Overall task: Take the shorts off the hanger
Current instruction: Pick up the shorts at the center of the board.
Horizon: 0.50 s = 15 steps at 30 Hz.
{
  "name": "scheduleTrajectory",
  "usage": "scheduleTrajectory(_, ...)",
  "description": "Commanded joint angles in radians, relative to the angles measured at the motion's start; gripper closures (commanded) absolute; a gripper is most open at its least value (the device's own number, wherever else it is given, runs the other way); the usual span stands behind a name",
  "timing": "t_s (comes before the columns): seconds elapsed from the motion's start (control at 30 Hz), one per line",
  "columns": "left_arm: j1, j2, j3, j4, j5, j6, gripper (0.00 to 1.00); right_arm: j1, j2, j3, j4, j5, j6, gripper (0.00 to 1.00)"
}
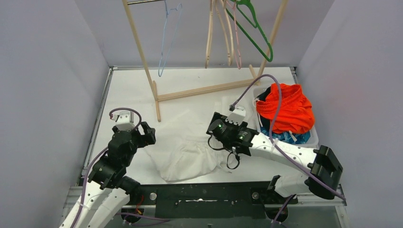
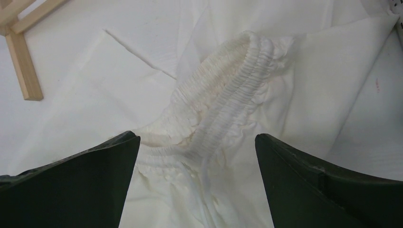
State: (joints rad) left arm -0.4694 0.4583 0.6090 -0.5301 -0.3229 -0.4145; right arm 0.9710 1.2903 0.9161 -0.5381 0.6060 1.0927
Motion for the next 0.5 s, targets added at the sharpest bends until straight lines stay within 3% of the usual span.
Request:
scheduleTrajectory(0.0,0.006,-0.01,-0.021,0.088,-0.169,-0.066,0.18,0.032,0.12,0.087,-0.056,0.184,0.164,0.02)
scheduleTrajectory(0.2,0.008,0.006,-0.04,0.134,-0.142,-0.044,0.18,0.031,0.294,0.207,-0.053,0.155,0.168,0.02)
scheduleTrajectory(0.47,0.027,0.033,-0.029,0.134,-0.109,-0.026,0.19,-0.025,0.545,0.201,-0.005,0.022,0.179,0.02)
